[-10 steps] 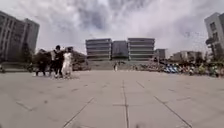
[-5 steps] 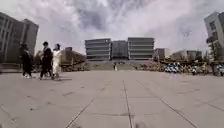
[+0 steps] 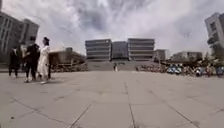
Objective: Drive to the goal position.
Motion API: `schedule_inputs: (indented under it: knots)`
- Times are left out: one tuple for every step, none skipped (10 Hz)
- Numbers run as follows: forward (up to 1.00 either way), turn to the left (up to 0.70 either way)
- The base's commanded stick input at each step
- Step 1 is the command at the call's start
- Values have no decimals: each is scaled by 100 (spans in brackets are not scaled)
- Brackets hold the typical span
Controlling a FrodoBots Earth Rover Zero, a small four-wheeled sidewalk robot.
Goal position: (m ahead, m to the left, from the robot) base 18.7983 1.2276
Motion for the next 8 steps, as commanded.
schedule_inputs:
  knots:
    - [70,0]
    - [70,0]
    - [70,0]
    - [70,0]
    - [70,0]
    - [70,0]
    - [70,0]
    - [70,1]
